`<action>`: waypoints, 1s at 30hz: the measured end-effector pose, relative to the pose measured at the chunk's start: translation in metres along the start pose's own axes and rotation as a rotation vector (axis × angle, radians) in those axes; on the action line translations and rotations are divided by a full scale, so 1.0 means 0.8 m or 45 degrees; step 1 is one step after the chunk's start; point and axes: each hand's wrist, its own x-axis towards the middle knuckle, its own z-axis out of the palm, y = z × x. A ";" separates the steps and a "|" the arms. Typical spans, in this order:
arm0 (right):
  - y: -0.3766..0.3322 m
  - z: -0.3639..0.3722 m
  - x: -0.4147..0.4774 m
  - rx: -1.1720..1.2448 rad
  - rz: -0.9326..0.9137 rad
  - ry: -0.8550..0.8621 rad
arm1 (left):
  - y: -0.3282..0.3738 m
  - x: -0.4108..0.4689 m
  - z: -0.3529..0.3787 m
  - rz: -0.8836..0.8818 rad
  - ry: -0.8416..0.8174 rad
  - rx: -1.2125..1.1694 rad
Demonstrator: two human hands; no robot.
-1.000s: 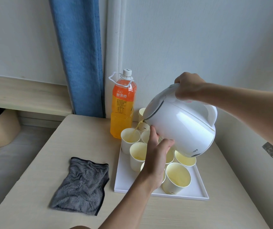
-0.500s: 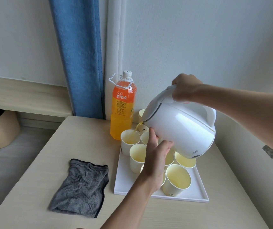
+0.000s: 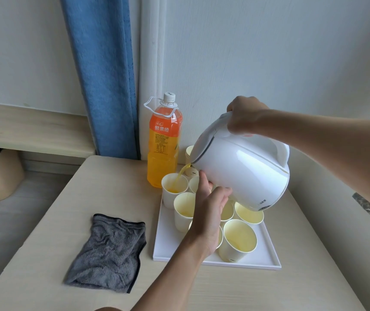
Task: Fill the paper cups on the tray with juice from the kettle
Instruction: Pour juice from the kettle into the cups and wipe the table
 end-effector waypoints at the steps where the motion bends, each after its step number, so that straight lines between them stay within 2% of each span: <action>1: 0.000 0.000 0.000 -0.004 -0.002 -0.002 | 0.001 0.000 0.001 -0.002 0.004 -0.001; 30: -0.004 0.005 0.003 -0.070 -0.029 -0.004 | 0.001 0.001 0.001 -0.041 0.028 -0.035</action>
